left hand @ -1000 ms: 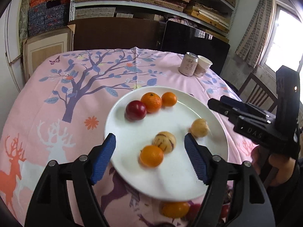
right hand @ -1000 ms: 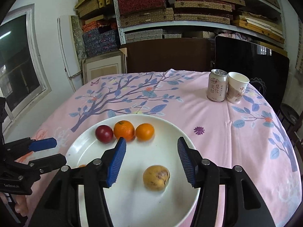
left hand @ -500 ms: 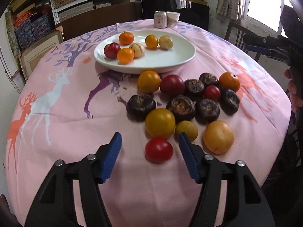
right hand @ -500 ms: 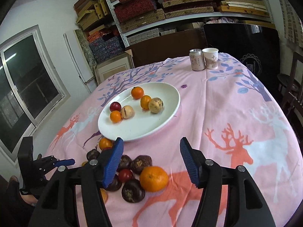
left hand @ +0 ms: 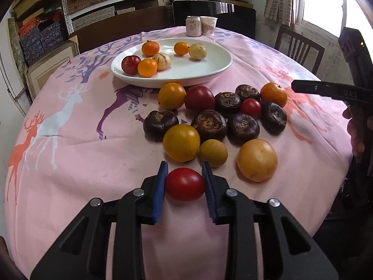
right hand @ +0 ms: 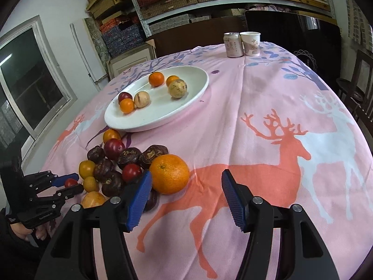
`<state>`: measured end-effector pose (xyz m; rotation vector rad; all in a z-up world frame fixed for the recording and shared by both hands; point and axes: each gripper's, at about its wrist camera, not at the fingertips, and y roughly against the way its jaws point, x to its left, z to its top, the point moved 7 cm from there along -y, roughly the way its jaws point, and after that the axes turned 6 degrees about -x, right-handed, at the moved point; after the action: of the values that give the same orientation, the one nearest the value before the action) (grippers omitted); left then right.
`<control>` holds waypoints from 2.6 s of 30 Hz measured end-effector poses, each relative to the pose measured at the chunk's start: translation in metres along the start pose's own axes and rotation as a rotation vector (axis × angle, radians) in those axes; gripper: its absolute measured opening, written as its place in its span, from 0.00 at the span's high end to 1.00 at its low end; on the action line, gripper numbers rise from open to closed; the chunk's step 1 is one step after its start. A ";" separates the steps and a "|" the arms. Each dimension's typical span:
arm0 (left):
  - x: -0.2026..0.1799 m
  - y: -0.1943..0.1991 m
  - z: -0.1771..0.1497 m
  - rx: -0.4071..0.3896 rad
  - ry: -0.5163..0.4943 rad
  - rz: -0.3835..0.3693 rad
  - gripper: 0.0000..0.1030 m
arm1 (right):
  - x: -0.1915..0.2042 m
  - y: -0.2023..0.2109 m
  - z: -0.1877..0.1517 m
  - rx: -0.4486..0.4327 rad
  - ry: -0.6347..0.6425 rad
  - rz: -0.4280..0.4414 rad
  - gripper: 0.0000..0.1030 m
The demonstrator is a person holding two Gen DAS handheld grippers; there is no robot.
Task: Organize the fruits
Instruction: 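Grasp a red tomato with the left tool while the right tool grasps a large orange, then release the red tomato and the orange onto the white plate, then grasp a pale yellow grapefruit with the left tool while the right tool grasps a dark brown fruit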
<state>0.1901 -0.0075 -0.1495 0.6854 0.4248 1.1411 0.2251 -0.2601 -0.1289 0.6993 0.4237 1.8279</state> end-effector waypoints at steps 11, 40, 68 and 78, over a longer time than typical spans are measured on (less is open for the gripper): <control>0.023 0.029 0.000 -0.056 0.076 0.018 0.72 | 0.017 -0.044 -0.006 0.091 0.003 -0.007 0.54; 0.042 -0.102 0.153 -0.056 0.157 -0.078 0.71 | 0.022 -0.096 0.122 -0.125 0.048 -0.059 0.55; 0.014 0.016 0.017 -0.044 0.075 -0.063 0.20 | 0.053 -0.020 -0.025 0.092 0.173 0.022 0.34; -0.036 0.021 0.009 -0.039 -0.051 -0.090 0.20 | 0.056 -0.024 -0.031 0.066 0.183 -0.003 0.59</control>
<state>0.1679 -0.0378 -0.1300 0.6544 0.3853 1.0425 0.2088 -0.1975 -0.1519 0.5772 0.6068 1.8895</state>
